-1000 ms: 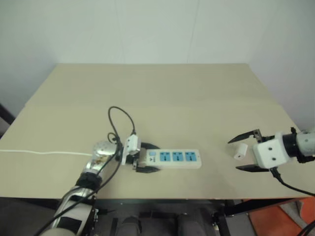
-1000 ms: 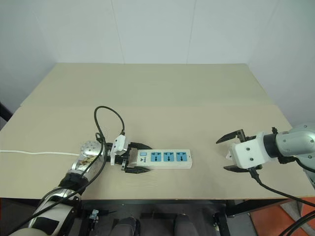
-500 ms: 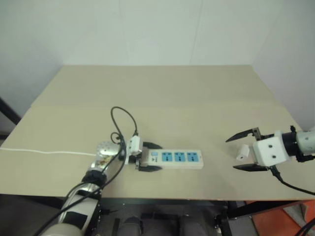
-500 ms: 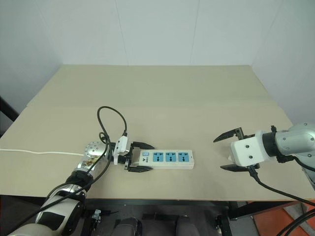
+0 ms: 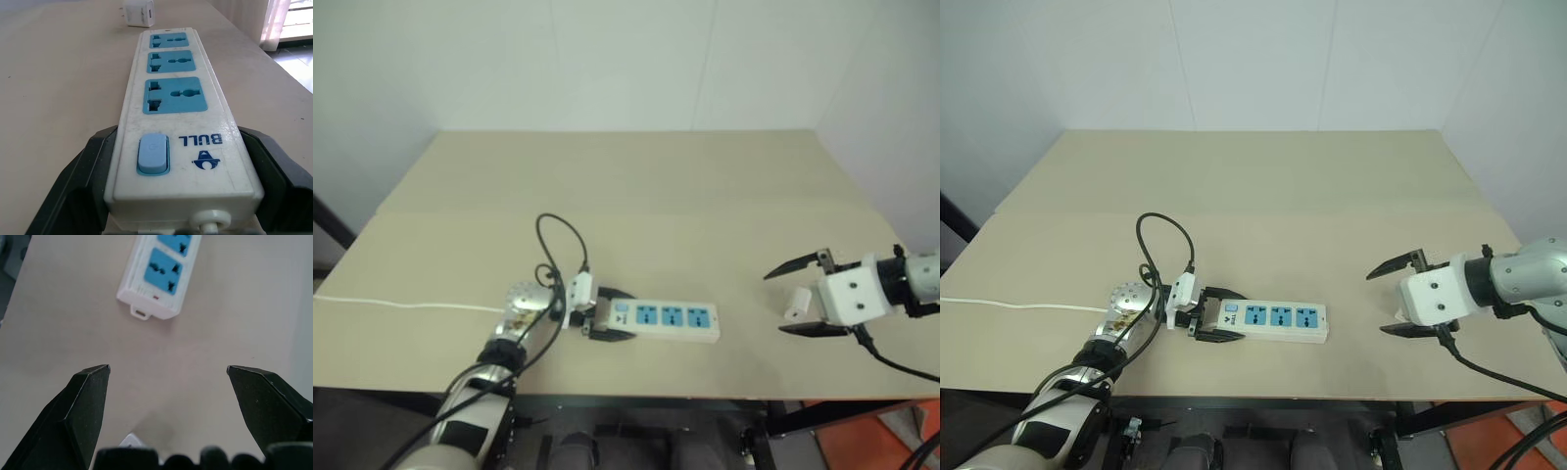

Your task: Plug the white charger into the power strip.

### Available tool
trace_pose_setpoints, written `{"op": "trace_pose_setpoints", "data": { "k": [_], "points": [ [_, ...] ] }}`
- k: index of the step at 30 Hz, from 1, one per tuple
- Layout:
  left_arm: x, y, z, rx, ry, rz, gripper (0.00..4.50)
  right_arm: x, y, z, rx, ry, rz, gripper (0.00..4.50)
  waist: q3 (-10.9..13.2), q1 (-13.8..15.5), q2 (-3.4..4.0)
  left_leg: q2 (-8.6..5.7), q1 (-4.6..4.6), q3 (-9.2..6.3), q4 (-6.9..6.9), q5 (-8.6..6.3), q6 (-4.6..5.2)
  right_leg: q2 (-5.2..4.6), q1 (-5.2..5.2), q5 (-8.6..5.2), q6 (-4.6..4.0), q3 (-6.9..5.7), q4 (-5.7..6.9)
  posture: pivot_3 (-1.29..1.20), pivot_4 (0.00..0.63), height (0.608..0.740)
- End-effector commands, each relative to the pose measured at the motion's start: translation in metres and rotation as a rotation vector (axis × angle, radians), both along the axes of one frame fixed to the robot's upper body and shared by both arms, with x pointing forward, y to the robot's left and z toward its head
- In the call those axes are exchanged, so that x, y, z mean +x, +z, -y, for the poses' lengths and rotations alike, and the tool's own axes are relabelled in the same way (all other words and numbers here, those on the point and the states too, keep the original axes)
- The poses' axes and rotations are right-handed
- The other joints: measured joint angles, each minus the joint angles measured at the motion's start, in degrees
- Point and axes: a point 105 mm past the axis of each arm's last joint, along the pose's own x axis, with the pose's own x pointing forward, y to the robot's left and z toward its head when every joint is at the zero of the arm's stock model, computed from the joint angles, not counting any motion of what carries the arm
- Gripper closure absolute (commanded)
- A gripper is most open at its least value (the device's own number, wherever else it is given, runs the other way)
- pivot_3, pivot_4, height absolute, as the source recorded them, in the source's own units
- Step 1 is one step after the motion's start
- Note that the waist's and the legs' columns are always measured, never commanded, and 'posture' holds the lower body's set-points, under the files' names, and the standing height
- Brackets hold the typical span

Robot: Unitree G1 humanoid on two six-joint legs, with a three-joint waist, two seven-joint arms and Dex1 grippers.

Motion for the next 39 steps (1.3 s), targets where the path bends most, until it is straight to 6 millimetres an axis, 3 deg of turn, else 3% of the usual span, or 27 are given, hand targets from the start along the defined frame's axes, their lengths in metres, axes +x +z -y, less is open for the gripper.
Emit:
{"op": "trace_pose_setpoints", "data": {
  "k": [1, 14, 29, 39],
  "points": [
    [-0.011, -0.025, 0.003, 0.073, -0.016, -0.089, 1.19, 0.004, 0.003, 0.002, -0.076, 0.057, 0.046, 0.00, -0.01, -0.05, 0.02, 0.00, 0.01, 0.01, 0.00, 0.00, 0.00, 0.00, 0.00, 0.00, 0.00, 0.00, 0.00, 0.00, 0.150, 0.740],
    [-0.009, -0.026, 0.000, 0.077, 0.028, -0.095, 1.19, 0.031, -0.020, 0.026, -0.466, 0.302, 0.075, 0.00, 0.00, -0.15, 0.02, -0.01, 0.51, 0.03, -0.05, -0.02, 0.02, -0.03, 0.50, -0.04, 0.05, 0.00, -0.13, 0.00, 0.150, 0.740],
    [-0.007, -0.025, -0.008, 0.077, 0.077, -0.081, 1.19, 0.050, -0.037, 0.044, -0.605, 0.352, 0.071, 0.00, -0.01, -0.73, 0.02, -0.02, 0.81, 0.06, -0.14, -0.02, 0.04, -0.04, 0.71, -0.04, -0.07, 0.07, -0.11, 0.00, 0.150, 0.740],
    [-0.009, -0.025, -0.009, 0.088, 0.074, -0.078, 1.19, 0.065, -0.052, 0.043, -0.641, 0.352, 0.084, 0.00, -0.01, -1.45, 0.02, -0.04, 0.84, 0.05, -0.15, -0.02, 0.04, -0.05, 0.72, 0.07, -0.24, 0.08, -0.08, 0.00, 0.150, 0.740]
  ]
}}
